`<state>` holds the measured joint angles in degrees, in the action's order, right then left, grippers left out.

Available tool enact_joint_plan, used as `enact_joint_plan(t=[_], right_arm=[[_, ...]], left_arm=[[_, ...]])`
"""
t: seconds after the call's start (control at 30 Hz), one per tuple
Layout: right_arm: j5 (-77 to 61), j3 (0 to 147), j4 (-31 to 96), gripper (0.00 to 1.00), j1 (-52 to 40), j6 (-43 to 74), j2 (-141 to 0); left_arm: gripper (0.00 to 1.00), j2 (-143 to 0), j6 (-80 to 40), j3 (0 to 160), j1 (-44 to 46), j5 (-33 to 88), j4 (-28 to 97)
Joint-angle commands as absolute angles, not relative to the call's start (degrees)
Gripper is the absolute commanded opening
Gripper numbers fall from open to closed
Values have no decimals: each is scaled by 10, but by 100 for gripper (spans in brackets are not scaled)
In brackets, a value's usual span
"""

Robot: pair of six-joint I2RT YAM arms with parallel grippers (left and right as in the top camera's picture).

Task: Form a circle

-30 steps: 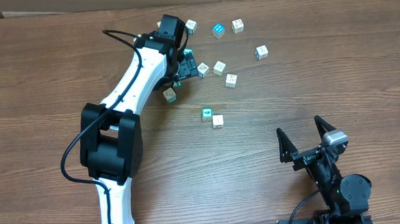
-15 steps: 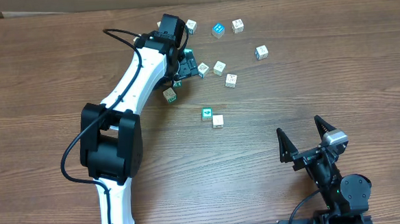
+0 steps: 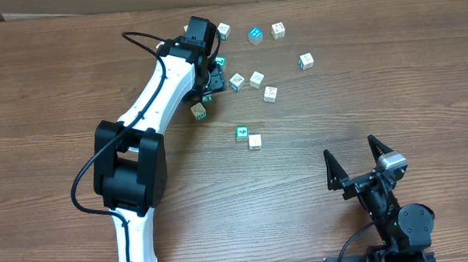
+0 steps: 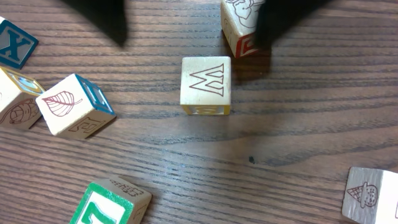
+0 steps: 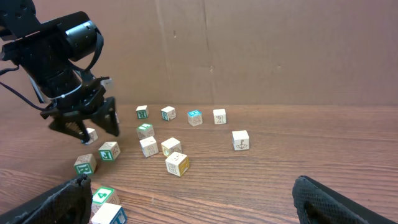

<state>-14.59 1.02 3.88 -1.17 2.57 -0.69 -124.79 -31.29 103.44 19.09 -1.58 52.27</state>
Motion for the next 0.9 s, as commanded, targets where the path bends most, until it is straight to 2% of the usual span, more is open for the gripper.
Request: enact_joint_plan(t=[0.0, 0.03, 0.07, 0.23, 0.53, 0.7, 0.87], right_arm=[[-142, 4, 36, 100, -10, 23, -2], [-142, 4, 36, 100, -10, 23, -2], [-142, 4, 36, 100, -10, 23, -2], [-142, 4, 36, 100, -10, 23, -2], [-142, 4, 36, 100, -10, 23, -2], [-142, 4, 36, 100, -10, 23, -2], [-142, 4, 36, 100, -10, 23, -2]], left_arm=[[10, -1252, -299, 1044, 191, -21, 522], [4, -1251, -296, 1044, 191, -21, 522], [4, -1251, -295, 1045, 191, -21, 522], [4, -1244, -272, 1086, 189, -21, 554], [4, -1240, -270, 1271, 171, -21, 656], [4, -1240, -262, 1349, 161, -21, 674], [4, -1240, -256, 1363, 156, -23, 676]])
